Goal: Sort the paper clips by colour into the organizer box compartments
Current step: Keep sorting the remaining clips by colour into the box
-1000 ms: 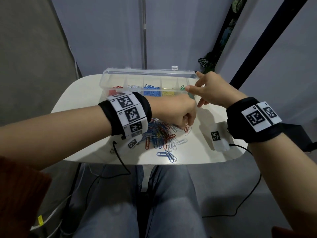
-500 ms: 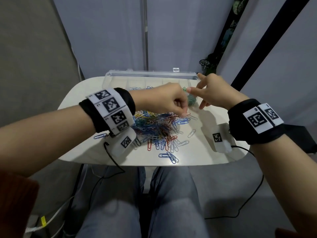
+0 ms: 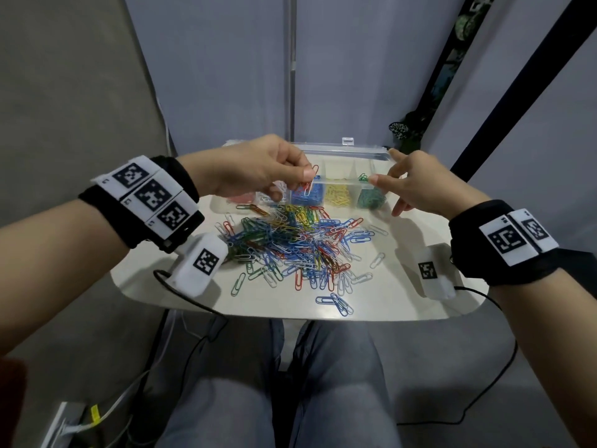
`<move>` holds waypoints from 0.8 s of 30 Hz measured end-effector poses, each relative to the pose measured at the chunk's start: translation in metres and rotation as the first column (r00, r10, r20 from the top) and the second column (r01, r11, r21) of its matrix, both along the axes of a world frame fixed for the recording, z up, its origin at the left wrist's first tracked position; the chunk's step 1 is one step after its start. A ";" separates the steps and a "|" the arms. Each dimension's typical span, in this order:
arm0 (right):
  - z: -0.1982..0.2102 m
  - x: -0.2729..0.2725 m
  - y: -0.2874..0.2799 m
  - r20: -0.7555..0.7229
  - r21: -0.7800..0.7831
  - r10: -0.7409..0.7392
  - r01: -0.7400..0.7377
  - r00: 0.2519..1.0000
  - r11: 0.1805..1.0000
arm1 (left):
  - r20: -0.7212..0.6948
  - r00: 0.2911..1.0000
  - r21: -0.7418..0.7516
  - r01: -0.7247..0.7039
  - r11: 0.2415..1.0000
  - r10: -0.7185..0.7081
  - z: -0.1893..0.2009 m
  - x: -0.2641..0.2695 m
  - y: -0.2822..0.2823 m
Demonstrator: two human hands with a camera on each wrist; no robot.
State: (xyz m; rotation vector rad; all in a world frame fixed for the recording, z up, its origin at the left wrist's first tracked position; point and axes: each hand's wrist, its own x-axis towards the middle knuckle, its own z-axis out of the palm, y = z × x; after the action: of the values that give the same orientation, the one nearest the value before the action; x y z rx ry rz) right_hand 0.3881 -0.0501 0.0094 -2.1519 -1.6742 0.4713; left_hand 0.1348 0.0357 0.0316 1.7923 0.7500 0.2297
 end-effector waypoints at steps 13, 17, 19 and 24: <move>0.004 -0.004 -0.001 0.013 -0.040 -0.033 0.034 0.999 0.999 | -0.157 0.986 0.086 0.078 0.993 -0.064 -0.023 -0.010 -0.010; 0.005 -0.004 -0.001 0.004 -0.053 -0.039 0.039 0.999 0.998 | -0.118 0.993 0.103 0.026 0.994 -0.014 -0.015 -0.019 -0.007; 0.005 -0.004 -0.001 0.005 -0.051 -0.040 0.040 0.999 0.998 | -0.080 0.996 0.115 -0.040 0.993 0.050 -0.006 -0.025 -0.002; 0.003 -0.003 0.000 0.007 -0.051 -0.026 0.026 1.000 0.998 | -0.092 0.986 0.204 -0.118 0.972 0.139 0.012 -0.039 0.012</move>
State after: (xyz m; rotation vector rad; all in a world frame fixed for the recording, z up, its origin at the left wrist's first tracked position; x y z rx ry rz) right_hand 0.3846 -0.0503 0.0122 -2.2107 -1.6528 0.5061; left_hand 0.0962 0.0472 0.0435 1.9580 0.9480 0.3064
